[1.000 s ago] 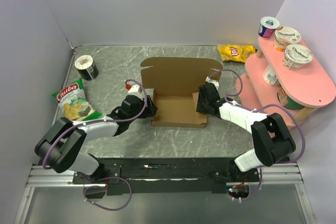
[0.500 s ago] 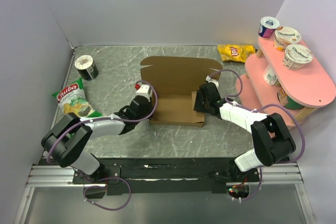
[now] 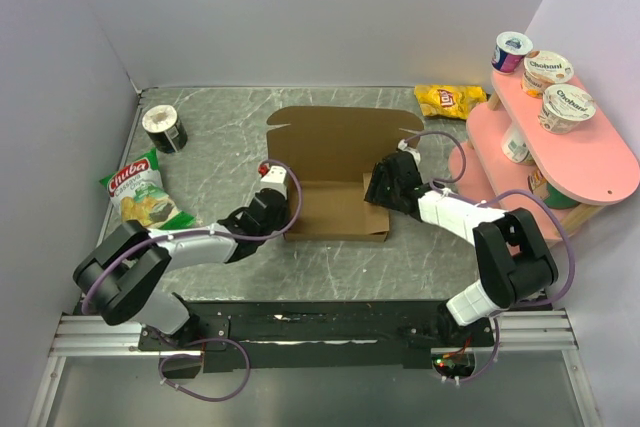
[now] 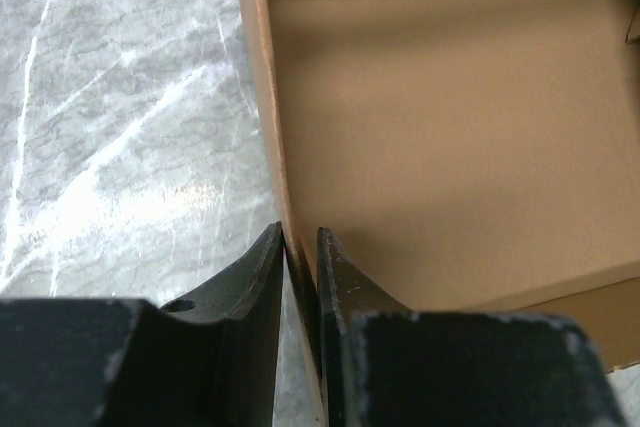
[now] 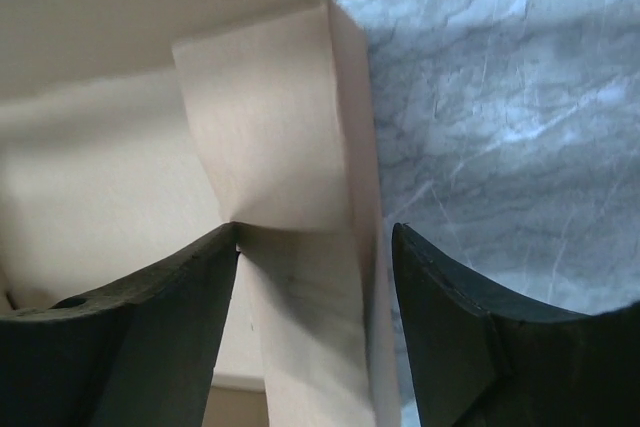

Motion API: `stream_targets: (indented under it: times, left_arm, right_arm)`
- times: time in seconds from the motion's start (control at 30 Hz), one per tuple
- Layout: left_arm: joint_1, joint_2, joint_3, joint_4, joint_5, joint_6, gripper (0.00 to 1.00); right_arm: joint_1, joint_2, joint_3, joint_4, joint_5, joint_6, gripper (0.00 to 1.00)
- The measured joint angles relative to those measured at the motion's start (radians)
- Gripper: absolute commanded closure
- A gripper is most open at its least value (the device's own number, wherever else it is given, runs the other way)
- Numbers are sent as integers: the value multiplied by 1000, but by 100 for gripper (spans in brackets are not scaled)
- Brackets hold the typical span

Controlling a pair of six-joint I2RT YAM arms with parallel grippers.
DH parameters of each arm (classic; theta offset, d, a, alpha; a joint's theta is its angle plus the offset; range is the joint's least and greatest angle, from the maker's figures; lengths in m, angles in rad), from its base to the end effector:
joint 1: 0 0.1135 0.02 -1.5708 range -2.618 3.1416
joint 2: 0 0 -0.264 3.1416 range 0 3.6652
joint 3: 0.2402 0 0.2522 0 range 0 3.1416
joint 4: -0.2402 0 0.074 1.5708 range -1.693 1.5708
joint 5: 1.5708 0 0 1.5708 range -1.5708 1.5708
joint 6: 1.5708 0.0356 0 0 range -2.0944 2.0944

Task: Fold the paper box

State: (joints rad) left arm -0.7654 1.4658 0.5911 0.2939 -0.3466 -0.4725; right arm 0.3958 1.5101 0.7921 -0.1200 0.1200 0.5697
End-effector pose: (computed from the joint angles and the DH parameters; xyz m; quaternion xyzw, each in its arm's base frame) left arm 0.2141 -0.1889 0.1676 0.0455 0.8695 -0.1479 0.4691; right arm 0.2795 0.1121 0.1798 0.1023 0.9266 0.1164 0.3427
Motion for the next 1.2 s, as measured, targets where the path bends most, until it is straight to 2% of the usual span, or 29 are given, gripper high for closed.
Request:
stream_targets:
  times: [0.53, 0.87, 1.1, 1.2]
  left_arm:
    - [-10, -46, -42, -1, -2, 8, 82]
    - [-13, -56, -48, -3, -2, 8, 82]
    - [-14, -72, -60, -8, 0, 8, 82]
    - [-14, -78, -62, -8, 0, 7, 82]
  right_arm:
    - [-14, 61, 74, 52, 60, 42, 33]
    - [23, 99, 140, -23, 171, 47, 53]
    - [62, 123, 167, -55, 236, 47, 55]
    - [74, 144, 196, -85, 267, 46, 51]
